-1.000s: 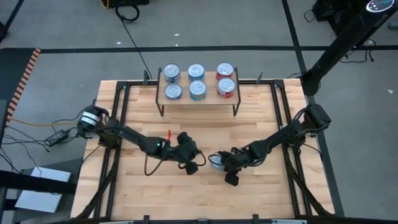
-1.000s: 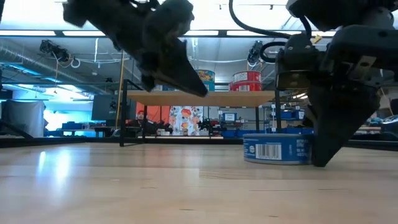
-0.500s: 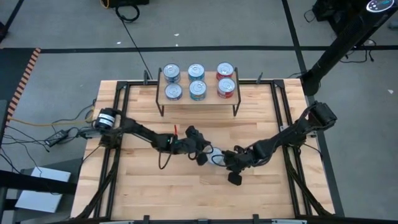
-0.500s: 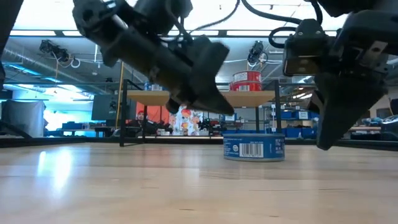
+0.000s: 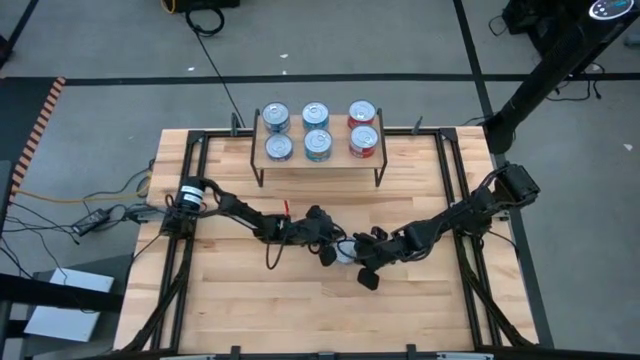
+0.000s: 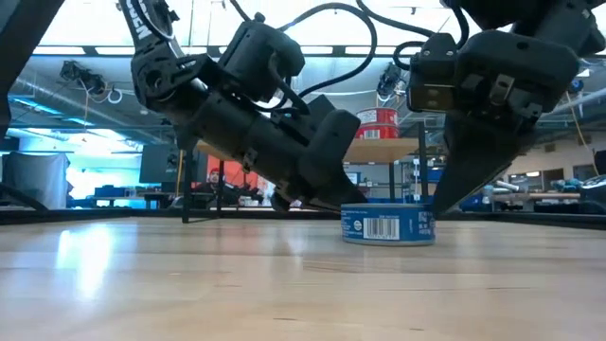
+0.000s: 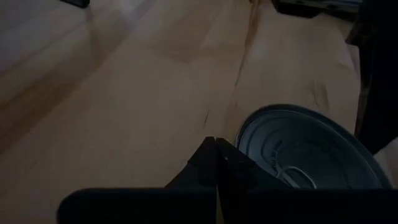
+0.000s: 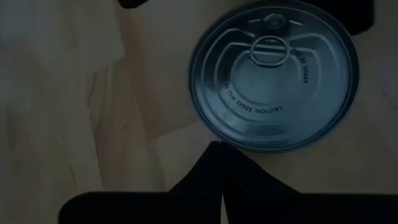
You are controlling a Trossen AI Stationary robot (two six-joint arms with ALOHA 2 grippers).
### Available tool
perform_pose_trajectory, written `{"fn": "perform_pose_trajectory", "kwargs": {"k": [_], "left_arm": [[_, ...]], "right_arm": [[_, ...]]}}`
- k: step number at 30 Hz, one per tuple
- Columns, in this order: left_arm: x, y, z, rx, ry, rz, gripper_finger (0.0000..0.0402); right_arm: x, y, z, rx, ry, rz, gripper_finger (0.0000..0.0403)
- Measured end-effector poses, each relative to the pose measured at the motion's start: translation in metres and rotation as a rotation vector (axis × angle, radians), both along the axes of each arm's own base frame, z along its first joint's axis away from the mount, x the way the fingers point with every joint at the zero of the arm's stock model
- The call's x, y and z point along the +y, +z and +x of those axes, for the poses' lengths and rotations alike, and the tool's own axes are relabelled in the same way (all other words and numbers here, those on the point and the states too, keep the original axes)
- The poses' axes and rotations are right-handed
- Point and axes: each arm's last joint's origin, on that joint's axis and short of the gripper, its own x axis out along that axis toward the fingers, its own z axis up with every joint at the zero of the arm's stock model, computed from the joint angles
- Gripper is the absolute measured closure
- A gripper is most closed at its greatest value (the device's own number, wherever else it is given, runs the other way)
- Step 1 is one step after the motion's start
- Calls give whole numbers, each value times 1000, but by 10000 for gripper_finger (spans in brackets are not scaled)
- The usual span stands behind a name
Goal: Stack canned seafood by type on shelf
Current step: Stack the blue can on top of the other blue can on the shelf
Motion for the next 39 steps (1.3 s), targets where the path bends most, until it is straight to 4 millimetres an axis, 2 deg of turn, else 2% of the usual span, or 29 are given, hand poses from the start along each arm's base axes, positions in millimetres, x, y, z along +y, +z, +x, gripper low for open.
{"fn": "perform_pose_trajectory", "kwargs": {"k": [9, 17, 30, 39], "left_arm": [[-1, 0, 0, 7, -7, 6, 400], [-5, -1, -1, 11, -33, 2, 400], [-15, -2, -3, 33, -121, 11, 400], [-17, 22, -4, -19, -178, 53, 399]], "right_arm": [[-3, -1, 0, 2, 9, 26, 395], [-1, 14, 9, -42, 52, 74, 394], [-2, 33, 24, -107, 15, 122, 394], [-15, 35, 30, -115, -46, 116, 394]]}}
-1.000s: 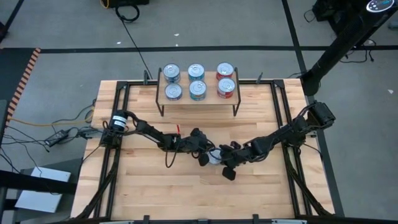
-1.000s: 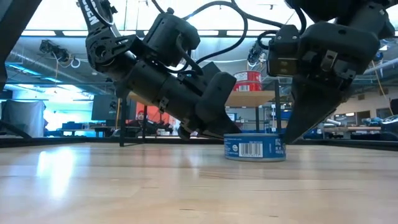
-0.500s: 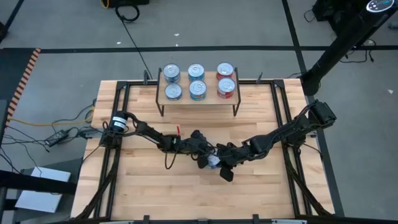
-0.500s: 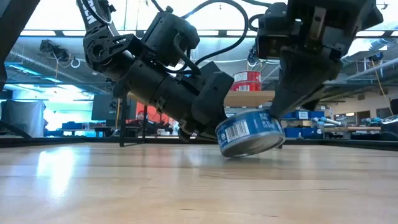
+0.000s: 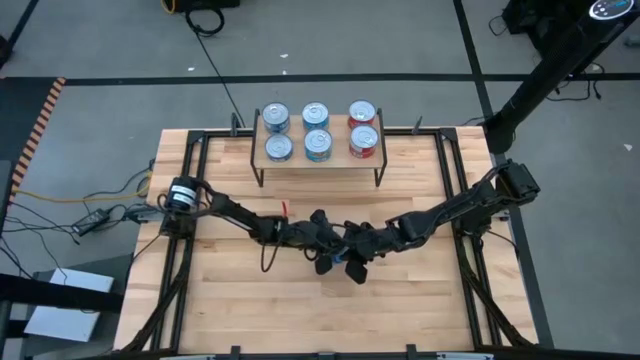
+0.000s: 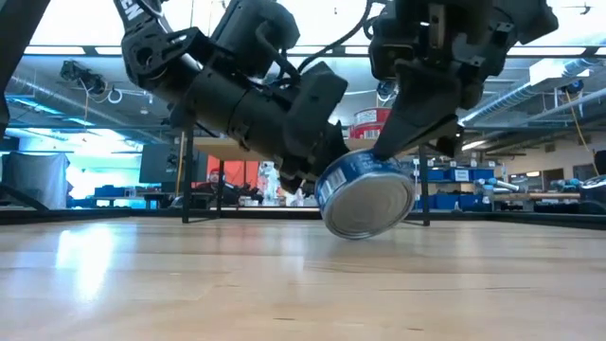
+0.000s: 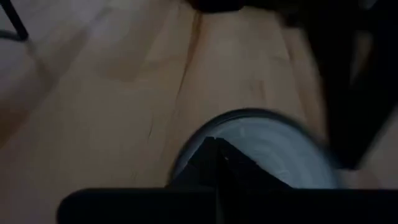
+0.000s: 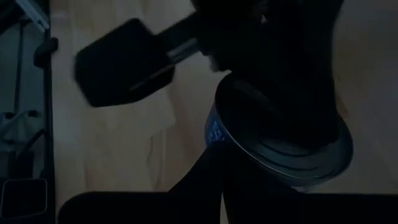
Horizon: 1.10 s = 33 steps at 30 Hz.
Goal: Stack canned seafood by type on shelf
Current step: Stack the blue can on top of the other blue can on the shelf
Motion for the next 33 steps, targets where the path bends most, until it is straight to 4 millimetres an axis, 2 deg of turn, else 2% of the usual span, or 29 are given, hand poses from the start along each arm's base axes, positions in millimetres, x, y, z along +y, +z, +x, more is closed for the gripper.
{"fn": "perform_pose_trajectory", "kwargs": {"k": [11, 21, 24, 27, 33], "left_arm": [[1, 20, -6, 15, -22, 48, 399], [-1, 20, -8, 37, -33, 18, 399], [2, 29, -11, 41, 60, 11, 399], [12, 35, -15, 61, 158, 59, 399], [46, 18, -14, 167, 217, 49, 400]], "right_arm": [[-17, -1, 4, -1, -65, 9, 394], [-25, 1, 7, -18, -74, 21, 394], [-23, 2, 8, -33, -40, -4, 394], [-18, 1, 6, -23, 14, -56, 394], [-13, -9, 6, 4, 132, -132, 394]]}}
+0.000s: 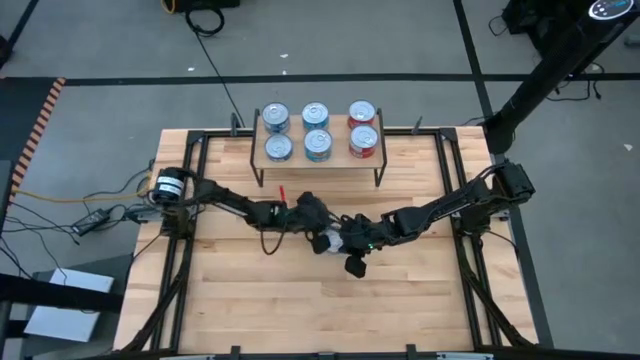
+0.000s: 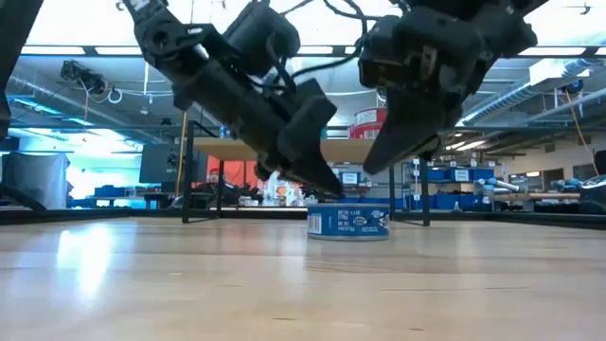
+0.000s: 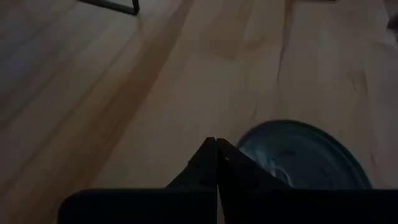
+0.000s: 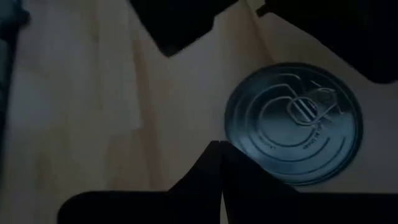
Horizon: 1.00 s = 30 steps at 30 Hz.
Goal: Stack canned seafood by type on shelf
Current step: Stack the blue can on top of the other blue can on the shelf
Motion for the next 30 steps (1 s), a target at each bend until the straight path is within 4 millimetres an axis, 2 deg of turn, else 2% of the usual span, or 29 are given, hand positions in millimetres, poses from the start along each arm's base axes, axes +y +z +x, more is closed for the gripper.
{"fn": "perform_pose_trajectory", "kwargs": {"k": [6, 19, 24, 30], "left_arm": [[12, -12, 4, 13, -50, 6, 400], [3, -28, 5, 64, -93, -15, 401], [-1, -28, 4, 66, -102, -11, 401], [-7, -29, 4, 70, -134, -18, 401]], "right_arm": [[3, -19, 5, 49, 34, -5, 394], [-2, -39, 9, 106, 22, 18, 394], [-3, -32, 8, 92, -17, 29, 394], [-3, -11, 5, 25, -40, 61, 394]]}}
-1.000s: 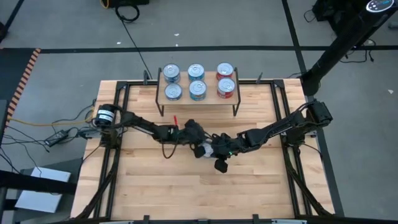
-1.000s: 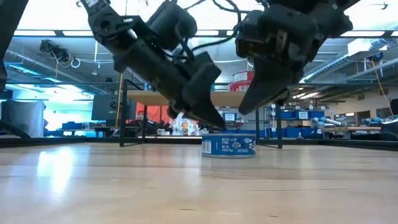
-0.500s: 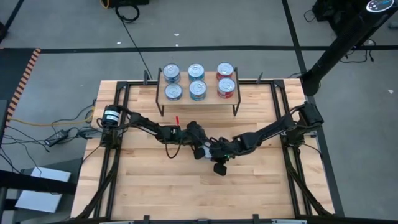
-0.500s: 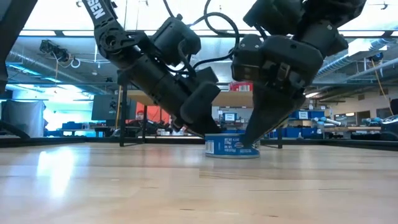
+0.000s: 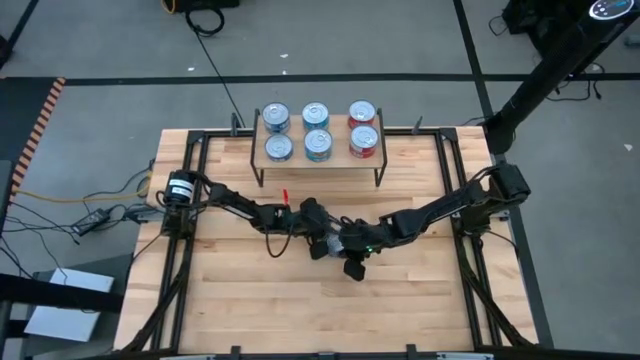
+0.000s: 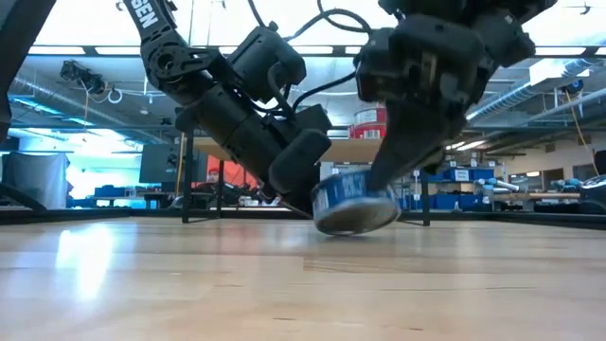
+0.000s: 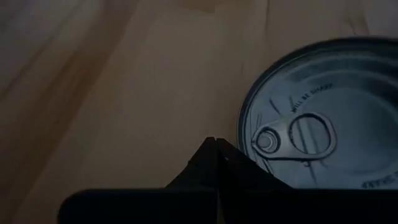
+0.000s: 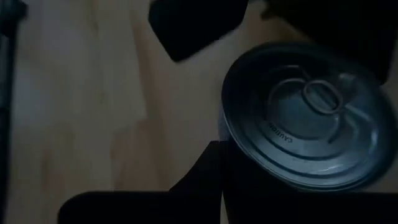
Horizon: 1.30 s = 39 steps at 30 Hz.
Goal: Stack canned seafood by type on shelf
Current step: Stack the blue can on top of the other blue can on the shelf
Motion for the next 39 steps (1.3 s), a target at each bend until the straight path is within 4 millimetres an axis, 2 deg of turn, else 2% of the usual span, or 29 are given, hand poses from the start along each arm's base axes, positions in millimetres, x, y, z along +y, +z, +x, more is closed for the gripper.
{"fn": "perform_pose_trajectory", "kwargs": {"k": [10, 18, 25, 28, 31, 36, 39], "left_arm": [[-21, 3, 1, -36, -118, -20, 401], [-33, 3, -1, -29, -138, -24, 398], [-33, 0, -4, 6, -92, -68, 365], [-32, 8, -6, 10, -90, -77, 352], [-32, 26, -12, 3, -51, -45, 351], [-40, 56, -27, -2, 28, 22, 382], [-51, 66, -33, -26, 26, -5, 397]], "right_arm": [[-13, 30, -4, -99, -111, 16, 394], [-19, 31, -6, -85, -132, 32, 394], [-19, 31, -6, -84, -130, 35, 394], [-20, 32, -5, -91, -125, 30, 393], [-21, 39, -8, -109, -95, 4, 389], [-25, 60, -26, -99, -60, -22, 390], [-17, 63, -36, -52, 20, -50, 392]]}}
